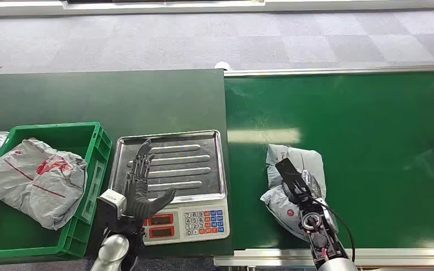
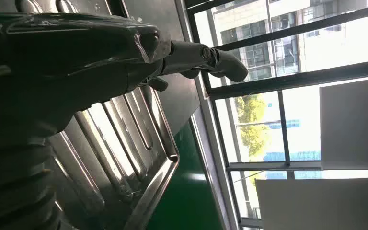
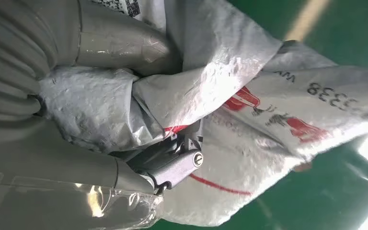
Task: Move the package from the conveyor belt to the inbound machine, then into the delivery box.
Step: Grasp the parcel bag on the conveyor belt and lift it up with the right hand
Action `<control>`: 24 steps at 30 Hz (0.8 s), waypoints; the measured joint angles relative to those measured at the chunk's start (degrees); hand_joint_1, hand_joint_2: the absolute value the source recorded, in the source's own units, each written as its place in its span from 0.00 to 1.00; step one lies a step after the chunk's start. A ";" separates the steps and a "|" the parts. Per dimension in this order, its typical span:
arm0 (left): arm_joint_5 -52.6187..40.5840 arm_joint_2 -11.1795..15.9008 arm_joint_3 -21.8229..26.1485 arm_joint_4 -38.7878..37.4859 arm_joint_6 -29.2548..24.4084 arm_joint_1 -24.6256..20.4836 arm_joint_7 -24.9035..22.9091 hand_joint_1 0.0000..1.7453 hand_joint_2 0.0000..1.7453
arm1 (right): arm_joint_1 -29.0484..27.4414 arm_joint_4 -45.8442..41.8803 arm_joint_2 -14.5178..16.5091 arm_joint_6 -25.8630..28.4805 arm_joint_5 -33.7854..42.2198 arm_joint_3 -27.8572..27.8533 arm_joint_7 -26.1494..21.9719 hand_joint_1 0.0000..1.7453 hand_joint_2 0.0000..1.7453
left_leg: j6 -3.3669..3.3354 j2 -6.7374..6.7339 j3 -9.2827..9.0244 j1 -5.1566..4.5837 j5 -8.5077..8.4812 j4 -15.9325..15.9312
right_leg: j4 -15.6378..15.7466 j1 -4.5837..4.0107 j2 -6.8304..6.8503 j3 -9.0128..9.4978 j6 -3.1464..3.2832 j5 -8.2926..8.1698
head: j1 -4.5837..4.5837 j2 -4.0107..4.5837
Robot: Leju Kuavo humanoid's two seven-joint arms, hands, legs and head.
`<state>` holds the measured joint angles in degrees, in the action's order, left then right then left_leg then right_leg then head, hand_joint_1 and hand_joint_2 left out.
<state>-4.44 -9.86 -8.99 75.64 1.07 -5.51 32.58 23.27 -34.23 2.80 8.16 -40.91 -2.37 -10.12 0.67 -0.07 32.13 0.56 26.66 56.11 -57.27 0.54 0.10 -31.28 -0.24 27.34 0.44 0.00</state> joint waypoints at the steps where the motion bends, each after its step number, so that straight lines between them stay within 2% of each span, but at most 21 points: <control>1: -0.01 0.00 0.00 0.19 -0.12 0.09 0.14 0.00 1.00 | -0.44 -0.72 0.19 -0.32 1.34 -0.52 -1.37 1.00 1.00 | 0.00 0.01 0.02 0.00 0.00 0.00 | 0.00 0.00 0.00 -0.02 0.00 0.00 | 0.00 0.00; 9: -0.02 0.01 0.11 1.43 -1.39 0.52 2.20 0.00 1.00 | -5.14 -10.21 2.00 -2.63 12.15 -5.42 -12.31 1.00 1.00 | 0.00 0.02 0.29 0.00 0.00 0.00 | -0.01 0.00 0.00 -0.31 0.00 0.00 | -0.01 0.00; 12: 0.00 0.02 0.17 1.42 -2.24 0.51 3.95 0.00 1.00 | -7.10 -15.58 2.61 -2.62 17.58 -6.26 -18.10 1.00 1.00 | 0.00 0.02 0.38 0.00 0.00 0.00 | -0.02 0.00 0.00 -0.41 0.00 0.00 | 0.00 0.00; 15: 0.05 0.02 0.22 1.32 -2.27 0.35 4.94 0.00 1.00 | -8.94 -21.80 3.04 -2.45 21.34 -6.68 -20.96 1.00 1.00 | 0.00 0.02 0.46 0.00 0.00 0.00 | -0.02 0.00 0.00 -0.51 0.00 0.00 | 0.00 0.00; 24: -0.23 0.04 -0.88 -0.72 -1.26 -1.76 5.48 0.00 1.00 | -10.31 -36.07 3.30 1.06 22.47 -5.27 -27.76 1.00 1.00 | 0.00 -0.01 0.51 0.00 -0.01 0.00 | -0.02 0.00 -0.03 -0.56 0.01 -0.02 | 0.00 0.00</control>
<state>-4.67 -9.81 -9.87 74.91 -0.19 -7.27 38.06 12.96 -70.30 6.10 9.22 -18.44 -7.64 -37.88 0.68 -0.08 32.64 0.56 26.66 56.11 -57.29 0.54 0.08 -31.84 -0.23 27.32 0.44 0.00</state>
